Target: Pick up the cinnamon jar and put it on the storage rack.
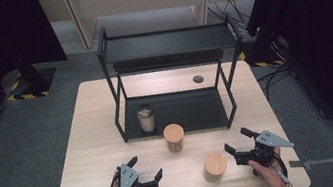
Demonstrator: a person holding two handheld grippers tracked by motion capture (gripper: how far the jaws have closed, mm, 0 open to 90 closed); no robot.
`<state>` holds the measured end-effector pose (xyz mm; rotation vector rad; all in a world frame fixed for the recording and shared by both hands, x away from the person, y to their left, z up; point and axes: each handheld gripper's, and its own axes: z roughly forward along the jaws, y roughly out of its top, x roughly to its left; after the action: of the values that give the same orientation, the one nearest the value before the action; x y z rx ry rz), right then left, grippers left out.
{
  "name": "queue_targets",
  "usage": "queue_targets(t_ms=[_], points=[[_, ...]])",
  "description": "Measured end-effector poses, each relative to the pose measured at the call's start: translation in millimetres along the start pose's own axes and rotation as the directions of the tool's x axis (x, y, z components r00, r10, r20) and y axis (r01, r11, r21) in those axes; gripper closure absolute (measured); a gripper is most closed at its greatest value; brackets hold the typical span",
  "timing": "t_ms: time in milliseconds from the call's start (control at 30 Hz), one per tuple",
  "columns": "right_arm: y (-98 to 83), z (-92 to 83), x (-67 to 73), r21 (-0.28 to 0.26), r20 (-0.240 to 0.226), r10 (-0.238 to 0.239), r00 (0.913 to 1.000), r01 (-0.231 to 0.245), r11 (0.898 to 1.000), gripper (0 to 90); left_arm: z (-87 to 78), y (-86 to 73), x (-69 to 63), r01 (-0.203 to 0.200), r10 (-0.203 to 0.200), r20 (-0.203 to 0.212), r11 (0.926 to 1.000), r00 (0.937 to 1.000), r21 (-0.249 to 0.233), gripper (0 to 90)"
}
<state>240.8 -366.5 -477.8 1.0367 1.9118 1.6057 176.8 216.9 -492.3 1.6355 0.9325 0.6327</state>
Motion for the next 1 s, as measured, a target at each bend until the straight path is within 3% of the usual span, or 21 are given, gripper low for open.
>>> queue_targets(t_ms=[233,567,1000], points=[[12.0,15.3,-4.6,0.013,-0.053,-0.038,0.9979,0.039,0.999,2.5,0.1,-0.7,0.9,0.011,-0.011,-0.002,0.9999,0.9999,0.001,2.8],[28.4,35.1,-11.1,0.020,-0.126,-0.050,0.9908,0.053,0.998,2.5,0.2,-1.1,1.8,0.018,-0.018,-0.002,0.9998,0.9998,0.002,2.8],[52.4,67.8,-11.0,0.037,-0.201,-0.105,0.9741,0.114,0.993,2.6,0.7,-1.5,2.5,0.020,-0.020,-0.002,0.9998,0.9998,0.004,2.8]])
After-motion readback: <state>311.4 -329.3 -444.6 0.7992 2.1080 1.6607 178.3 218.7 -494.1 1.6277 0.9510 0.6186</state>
